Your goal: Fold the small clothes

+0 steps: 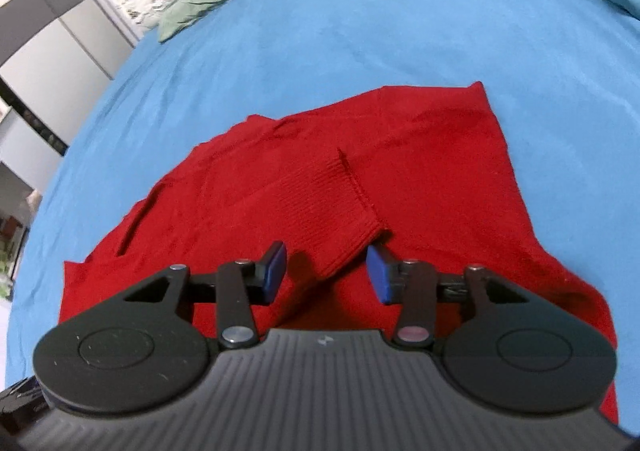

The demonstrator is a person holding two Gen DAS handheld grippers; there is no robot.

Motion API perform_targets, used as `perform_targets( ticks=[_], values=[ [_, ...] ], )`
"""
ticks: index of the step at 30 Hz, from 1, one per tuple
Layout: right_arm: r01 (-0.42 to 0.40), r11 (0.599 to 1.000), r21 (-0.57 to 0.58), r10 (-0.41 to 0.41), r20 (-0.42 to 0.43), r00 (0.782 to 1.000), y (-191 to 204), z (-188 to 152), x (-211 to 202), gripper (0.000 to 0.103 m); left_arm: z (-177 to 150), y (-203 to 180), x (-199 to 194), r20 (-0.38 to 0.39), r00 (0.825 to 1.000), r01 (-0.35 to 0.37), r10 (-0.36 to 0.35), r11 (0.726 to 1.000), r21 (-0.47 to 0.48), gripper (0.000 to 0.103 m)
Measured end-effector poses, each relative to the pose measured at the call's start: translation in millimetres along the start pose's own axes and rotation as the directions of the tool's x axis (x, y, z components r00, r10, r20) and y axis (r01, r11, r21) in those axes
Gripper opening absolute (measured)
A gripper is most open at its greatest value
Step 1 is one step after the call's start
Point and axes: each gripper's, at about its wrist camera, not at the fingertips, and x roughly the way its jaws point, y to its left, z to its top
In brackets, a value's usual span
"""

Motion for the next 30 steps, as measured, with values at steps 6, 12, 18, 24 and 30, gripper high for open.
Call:
perform_targets(
  ticks=[6,12,18,24,30],
  values=[
    [0.087,0.993,-0.074,-0.086,0.012,0.996,9.3,8.9,11.3,0.020,4.9,2.4,5.1,0.015,0.999,-0.029,0.029,1.000,0.012,0.067],
    [0.150,0.980,-0.129,-0.123,0.199,0.972,19.0,32.0,-43.2,0.019,8.9,6.7,7.3,0.013,0.999,-0.035,0.035,0.999,0.015,0.065],
    [0.216,0.962,-0.166,-0.193,0.145,0.970,-18.9,21.4,-37.4,0.019,5.3,3.1,9.4,-0.011,1.000,-0.015,0.015,1.000,0.022,0.060],
    [0.209,0.965,-0.161,-0.196,0.091,0.976,-35.0,-5.0,-22.0,0.026,2.5,5.7,-1.7,-0.030,0.999,-0.023,0.024,1.000,0.014,0.059],
    [0.183,0.937,-0.297,-0.126,0.202,0.971,-9.2,-18.6,-52.7,0.084,10.8,-15.9,-43.0,0.093,0.991,0.084,-0.094,0.991,0.104,0.069]
  ],
)
